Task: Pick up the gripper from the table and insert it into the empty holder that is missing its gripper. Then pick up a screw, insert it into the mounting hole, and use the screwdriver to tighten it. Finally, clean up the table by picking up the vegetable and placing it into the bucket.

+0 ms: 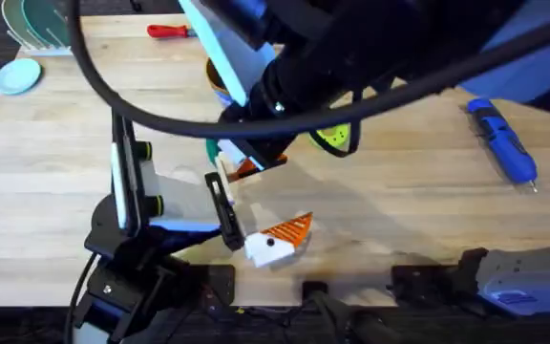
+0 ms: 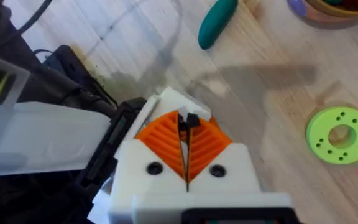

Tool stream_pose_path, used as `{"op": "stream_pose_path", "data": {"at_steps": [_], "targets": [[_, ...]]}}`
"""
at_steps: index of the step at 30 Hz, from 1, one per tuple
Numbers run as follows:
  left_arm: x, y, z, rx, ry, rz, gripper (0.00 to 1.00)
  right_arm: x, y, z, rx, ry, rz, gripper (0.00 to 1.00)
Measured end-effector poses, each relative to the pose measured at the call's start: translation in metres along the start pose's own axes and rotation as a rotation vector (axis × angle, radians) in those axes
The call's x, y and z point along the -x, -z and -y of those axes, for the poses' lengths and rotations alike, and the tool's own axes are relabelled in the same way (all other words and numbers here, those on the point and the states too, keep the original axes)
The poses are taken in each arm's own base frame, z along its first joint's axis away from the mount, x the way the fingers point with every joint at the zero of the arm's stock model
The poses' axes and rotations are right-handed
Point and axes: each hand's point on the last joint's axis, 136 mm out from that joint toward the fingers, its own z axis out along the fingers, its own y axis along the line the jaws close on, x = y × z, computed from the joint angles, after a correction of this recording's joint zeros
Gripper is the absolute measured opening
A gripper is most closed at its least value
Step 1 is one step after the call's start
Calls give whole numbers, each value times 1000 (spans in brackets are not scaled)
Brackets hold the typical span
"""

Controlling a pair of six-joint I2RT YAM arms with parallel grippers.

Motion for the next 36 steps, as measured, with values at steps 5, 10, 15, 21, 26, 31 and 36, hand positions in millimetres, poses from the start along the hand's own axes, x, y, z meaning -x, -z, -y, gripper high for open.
{"op": "stream_pose_path", "data": {"at_steps": [5,10,15,21,26,31,36], "targets": [[0,0,0,0,0,0,992,-4,-3,-2,1,5,-21,5],[-1,0,0,-3,15,-2,993,-3,-10,-4,-7,16,-31,5],[-1,0,1,-8,18,-2,993,-3,-10,-4,-12,19,-33,5],[-1,0,2,-10,21,-3,993,-8,-9,-2,-19,19,-57,5],[-1,0,2,-10,21,-2,993,-13,-10,-2,-22,17,-77,5],[-1,0,2,-9,21,-2,993,-14,-10,-3,-17,18,-79,5],[-1,0,1,-9,22,-3,993,-14,-11,-3,-17,17,-81,5]]}}
